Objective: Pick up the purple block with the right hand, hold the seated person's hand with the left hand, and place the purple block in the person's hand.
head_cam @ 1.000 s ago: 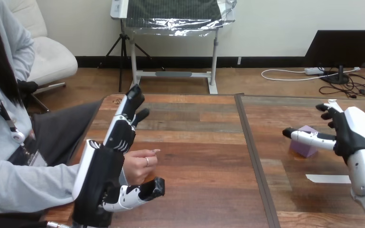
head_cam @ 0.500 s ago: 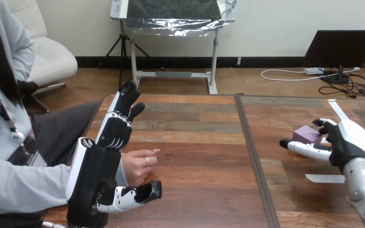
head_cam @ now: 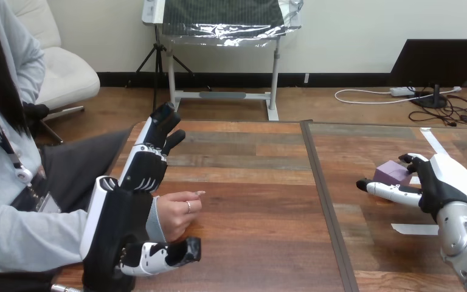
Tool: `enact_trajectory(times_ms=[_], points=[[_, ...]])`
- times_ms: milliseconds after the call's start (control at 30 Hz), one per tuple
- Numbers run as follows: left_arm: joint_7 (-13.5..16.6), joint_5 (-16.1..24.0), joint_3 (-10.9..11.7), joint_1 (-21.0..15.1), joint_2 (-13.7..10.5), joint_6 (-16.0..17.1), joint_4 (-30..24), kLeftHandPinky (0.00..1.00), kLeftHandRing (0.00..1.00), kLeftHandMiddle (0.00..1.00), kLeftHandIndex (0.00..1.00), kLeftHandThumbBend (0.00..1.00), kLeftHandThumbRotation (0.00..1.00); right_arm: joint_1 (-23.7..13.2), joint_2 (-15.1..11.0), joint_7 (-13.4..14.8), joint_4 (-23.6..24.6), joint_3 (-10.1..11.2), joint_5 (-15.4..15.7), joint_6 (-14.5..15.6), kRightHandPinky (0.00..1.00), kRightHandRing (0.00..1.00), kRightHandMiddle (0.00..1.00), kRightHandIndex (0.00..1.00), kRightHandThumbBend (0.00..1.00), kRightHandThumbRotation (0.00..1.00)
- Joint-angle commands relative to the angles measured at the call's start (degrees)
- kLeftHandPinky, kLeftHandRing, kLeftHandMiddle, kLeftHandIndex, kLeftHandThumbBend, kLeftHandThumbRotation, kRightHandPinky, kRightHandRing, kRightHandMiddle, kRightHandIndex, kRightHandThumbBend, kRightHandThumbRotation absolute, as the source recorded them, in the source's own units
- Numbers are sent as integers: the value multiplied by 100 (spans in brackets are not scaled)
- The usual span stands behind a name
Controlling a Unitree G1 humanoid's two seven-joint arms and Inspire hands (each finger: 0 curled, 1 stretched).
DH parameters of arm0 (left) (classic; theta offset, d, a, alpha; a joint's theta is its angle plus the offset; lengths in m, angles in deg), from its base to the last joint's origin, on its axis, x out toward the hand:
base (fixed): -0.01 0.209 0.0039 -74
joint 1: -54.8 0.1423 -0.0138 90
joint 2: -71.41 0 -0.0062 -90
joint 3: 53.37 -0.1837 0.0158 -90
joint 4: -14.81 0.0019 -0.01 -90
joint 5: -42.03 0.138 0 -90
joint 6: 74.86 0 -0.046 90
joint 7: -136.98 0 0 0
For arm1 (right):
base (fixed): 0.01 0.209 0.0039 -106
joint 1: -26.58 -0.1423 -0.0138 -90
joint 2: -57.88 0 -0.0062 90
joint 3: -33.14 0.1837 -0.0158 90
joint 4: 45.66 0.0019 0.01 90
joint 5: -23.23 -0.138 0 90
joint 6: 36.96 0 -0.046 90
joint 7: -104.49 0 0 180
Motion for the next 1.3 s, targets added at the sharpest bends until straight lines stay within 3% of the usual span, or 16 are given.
enact_trajectory(times_ms=[0, 500, 1133, 1267], points=[[-56, -115, -24, -263, -11, 172, -99, 91, 96, 98, 95, 100, 65, -292, 98, -105, 2, -108, 75, 109, 74, 85, 88, 90, 97, 71], [-110, -175, -43, -270, 2, 252, -115, 90, 95, 97, 94, 100, 66, -298, 160, -161, -24, -227, 148, 280, 65, 82, 86, 90, 100, 73], [-113, -139, -46, -232, -27, 267, -185, 88, 95, 96, 93, 100, 68, -271, 204, -216, -49, -242, 170, 401, 66, 86, 91, 91, 100, 73], [-109, -140, -41, -218, -32, 255, -208, 88, 95, 96, 93, 100, 67, -258, 200, -141, -40, -276, 208, 334, 76, 91, 92, 92, 100, 75]])
